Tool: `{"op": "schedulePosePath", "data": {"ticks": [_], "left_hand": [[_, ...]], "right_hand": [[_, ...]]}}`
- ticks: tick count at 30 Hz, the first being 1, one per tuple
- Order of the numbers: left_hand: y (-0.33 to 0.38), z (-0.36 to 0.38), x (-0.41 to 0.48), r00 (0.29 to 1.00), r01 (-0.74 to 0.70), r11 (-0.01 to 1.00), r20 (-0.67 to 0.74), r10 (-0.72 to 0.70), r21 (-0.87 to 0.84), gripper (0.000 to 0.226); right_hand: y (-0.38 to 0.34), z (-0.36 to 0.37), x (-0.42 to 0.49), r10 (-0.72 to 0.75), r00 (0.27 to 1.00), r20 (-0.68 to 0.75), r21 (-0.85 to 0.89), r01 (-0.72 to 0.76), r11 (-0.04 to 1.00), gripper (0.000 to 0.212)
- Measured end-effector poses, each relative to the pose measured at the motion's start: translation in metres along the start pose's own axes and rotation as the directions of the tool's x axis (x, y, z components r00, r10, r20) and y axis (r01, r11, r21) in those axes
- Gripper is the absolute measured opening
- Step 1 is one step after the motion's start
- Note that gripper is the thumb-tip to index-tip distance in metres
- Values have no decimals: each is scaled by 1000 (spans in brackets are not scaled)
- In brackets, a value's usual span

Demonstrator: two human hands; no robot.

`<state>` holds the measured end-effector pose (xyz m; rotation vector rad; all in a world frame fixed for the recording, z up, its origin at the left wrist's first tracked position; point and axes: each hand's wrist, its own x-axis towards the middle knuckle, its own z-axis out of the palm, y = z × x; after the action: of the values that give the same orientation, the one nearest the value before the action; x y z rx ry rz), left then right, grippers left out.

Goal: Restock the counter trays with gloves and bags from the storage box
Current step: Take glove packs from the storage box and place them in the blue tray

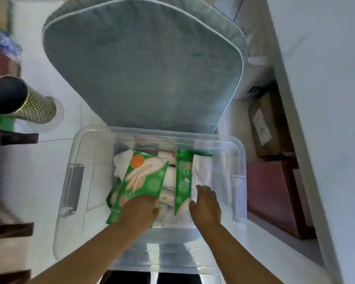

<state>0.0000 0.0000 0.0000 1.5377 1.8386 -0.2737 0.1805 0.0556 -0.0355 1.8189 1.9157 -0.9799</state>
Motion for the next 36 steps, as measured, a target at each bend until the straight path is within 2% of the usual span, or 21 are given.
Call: {"op": "schedulePosePath", "data": {"ticks": [3, 6, 10, 13, 15, 18, 21, 23, 27, 30, 33, 36], "left_hand": [[0, 14, 23, 1000, 10, 994, -9, -11, -110, 19], [9, 25, 43, 998, 5, 980, -61, -17, -199, 18], [23, 36, 64, 995, -34, 963, -100, 7, -267, 22], [33, 44, 73, 989, -29, 939, -144, -22, -344, 26], [40, 48, 78, 979, 13, 909, -181, -97, -417, 30], [53, 52, 92, 964, 118, 766, -112, -240, -632, 33], [62, 56, 106, 953, 151, 649, -65, -296, -746, 32], [69, 58, 111, 944, 190, 623, -34, -329, -759, 38], [89, 65, 109, 908, 195, 584, -81, -411, -788, 42], [101, 69, 106, 909, 184, 507, -50, -413, -842, 39], [99, 65, 108, 892, 218, 460, -16, -452, -861, 33], [94, 52, 104, 898, 224, 476, -10, -440, -850, 29]], "right_hand": [[0, 13, 19, 38, 995, -94, -89, -47, 995, 56], [3, 23, 31, 36, 991, -129, -170, -58, 984, 58], [5, 30, 36, 44, 985, -170, -129, -66, 989, 57], [5, 32, 32, 60, 980, -189, -29, -67, 997, 65], [6, 32, 28, 104, 975, -198, 50, -96, 994, 64], [9, 34, 22, 141, 971, -195, 224, -96, 970, 59], [15, 33, 11, 182, 959, -217, 425, -75, 902, 60], [18, 29, 3, 186, 940, -286, 501, -18, 865, 62], [22, 20, -11, 185, 881, -435, 580, 117, 806, 59], [25, 14, -17, 226, 874, -429, 659, 131, 741, 57], [23, 8, -22, 257, 874, -412, 714, 134, 687, 63], [21, 3, -25, 272, 872, -406, 760, 158, 631, 62]]}}
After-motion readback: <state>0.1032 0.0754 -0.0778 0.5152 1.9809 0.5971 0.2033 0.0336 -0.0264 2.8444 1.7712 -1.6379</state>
